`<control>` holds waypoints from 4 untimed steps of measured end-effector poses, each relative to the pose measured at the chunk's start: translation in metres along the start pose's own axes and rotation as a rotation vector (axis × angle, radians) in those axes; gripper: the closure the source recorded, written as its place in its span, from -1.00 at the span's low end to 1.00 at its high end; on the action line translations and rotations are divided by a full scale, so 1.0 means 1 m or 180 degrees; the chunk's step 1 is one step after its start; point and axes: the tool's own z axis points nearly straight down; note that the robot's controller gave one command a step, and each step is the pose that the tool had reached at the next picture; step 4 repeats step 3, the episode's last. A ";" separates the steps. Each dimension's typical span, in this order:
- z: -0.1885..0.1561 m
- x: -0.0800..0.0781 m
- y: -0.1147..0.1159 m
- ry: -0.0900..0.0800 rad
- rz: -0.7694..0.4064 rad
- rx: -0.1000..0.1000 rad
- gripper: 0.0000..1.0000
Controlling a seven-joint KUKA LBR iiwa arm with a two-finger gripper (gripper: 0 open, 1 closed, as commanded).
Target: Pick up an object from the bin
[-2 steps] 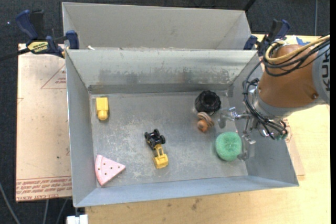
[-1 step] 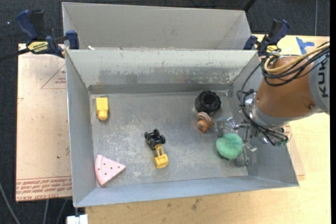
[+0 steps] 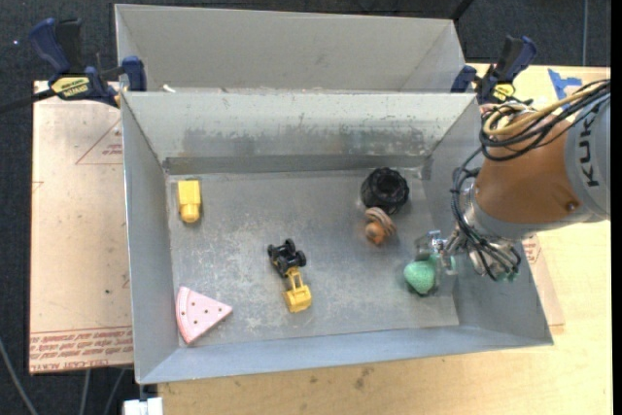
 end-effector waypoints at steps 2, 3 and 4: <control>-0.003 0.001 0.000 0.0011 -0.0001 -0.0003 1.00; -0.024 0.003 0.001 0.0036 -0.0001 -0.0011 1.00; -0.024 0.003 0.001 0.0036 -0.0001 -0.0011 1.00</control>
Offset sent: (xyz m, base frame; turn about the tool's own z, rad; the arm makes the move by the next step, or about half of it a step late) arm -0.0001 0.0000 0.0737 0.0000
